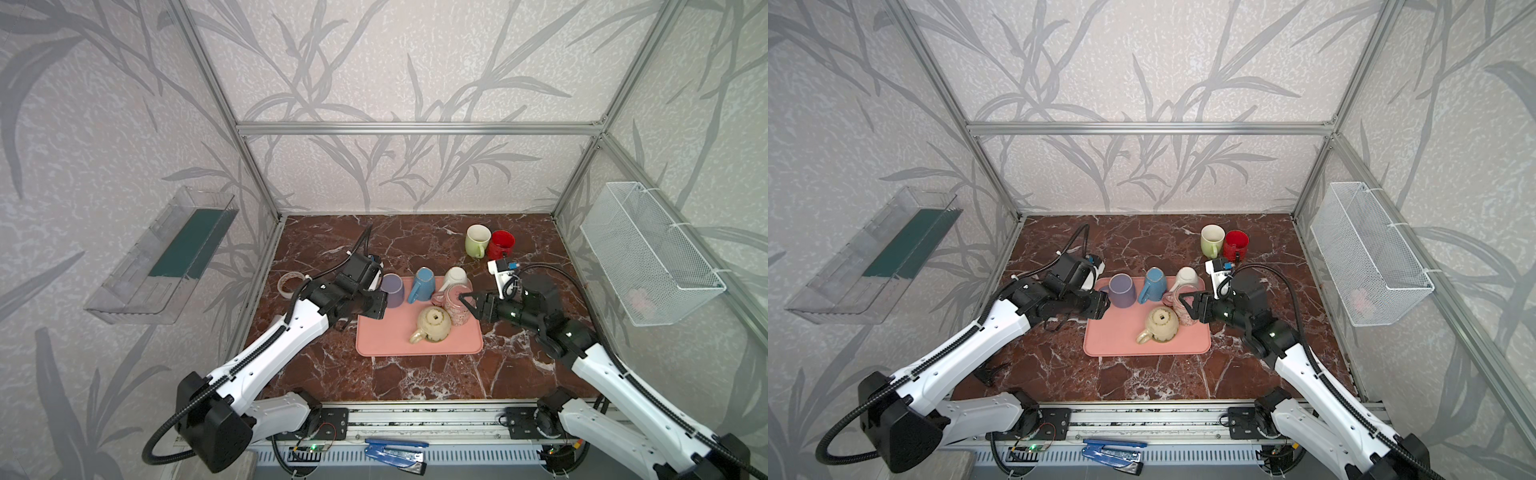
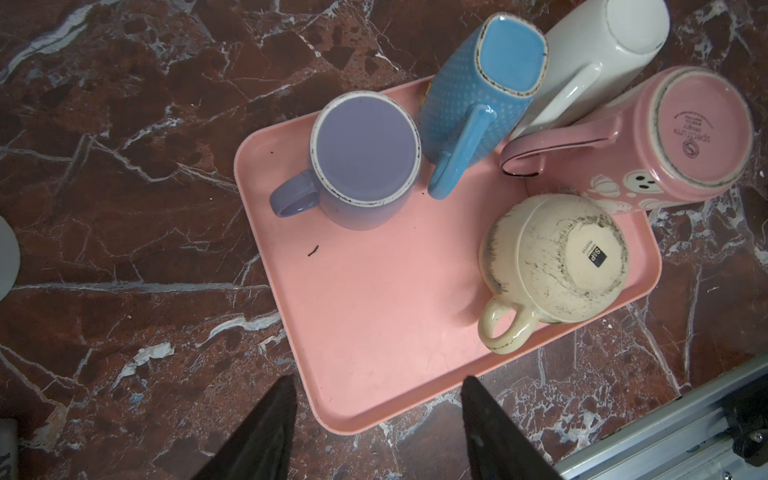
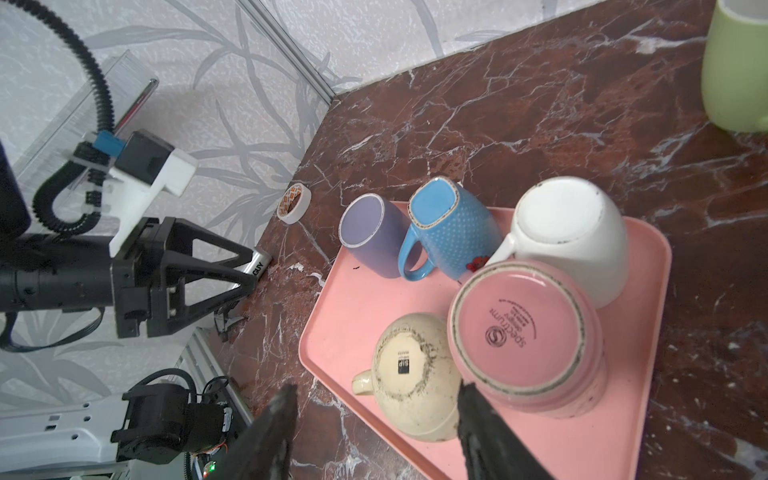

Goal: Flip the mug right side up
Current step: 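Open the right gripper and withdraw while the left gripper moves over the tray, then lower the left gripper onto the upside-down blue dotted mug and grasp it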

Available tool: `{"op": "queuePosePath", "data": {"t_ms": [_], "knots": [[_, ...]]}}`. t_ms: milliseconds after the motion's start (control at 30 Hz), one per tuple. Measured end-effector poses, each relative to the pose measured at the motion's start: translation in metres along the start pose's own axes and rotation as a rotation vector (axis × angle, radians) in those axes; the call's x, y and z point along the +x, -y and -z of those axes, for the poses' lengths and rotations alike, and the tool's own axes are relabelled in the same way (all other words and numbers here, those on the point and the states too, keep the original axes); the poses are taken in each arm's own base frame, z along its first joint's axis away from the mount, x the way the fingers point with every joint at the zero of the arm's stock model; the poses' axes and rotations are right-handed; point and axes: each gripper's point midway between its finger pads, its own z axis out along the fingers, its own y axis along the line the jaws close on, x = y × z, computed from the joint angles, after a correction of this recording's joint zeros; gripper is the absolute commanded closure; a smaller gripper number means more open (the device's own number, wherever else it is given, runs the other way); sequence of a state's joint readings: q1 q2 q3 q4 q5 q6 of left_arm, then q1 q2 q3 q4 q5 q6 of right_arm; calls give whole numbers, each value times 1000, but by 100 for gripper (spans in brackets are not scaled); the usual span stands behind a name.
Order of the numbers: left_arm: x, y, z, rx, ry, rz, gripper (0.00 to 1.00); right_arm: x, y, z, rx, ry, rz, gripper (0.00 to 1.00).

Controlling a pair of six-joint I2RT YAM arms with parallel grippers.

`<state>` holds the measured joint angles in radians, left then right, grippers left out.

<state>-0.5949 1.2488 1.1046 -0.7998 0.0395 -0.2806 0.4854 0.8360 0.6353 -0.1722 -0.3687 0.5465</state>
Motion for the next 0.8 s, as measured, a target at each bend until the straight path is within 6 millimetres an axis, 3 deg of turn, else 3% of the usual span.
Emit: {"op": "queuePosePath", "data": {"t_ms": [167,433,633,800], "knots": [[-10,15,-19,18,-31,-41,44,15,15,3,67,-41,-5,37],[-29,53,-43,30,-40,-131,37,10,24,9,127,0,1,37],[-27,63,-70,11,-65,-149,46,12,30,12,136,33,7,38],[-27,65,-95,-6,-103,-154,47,24,36,9,132,22,0,39]]}}
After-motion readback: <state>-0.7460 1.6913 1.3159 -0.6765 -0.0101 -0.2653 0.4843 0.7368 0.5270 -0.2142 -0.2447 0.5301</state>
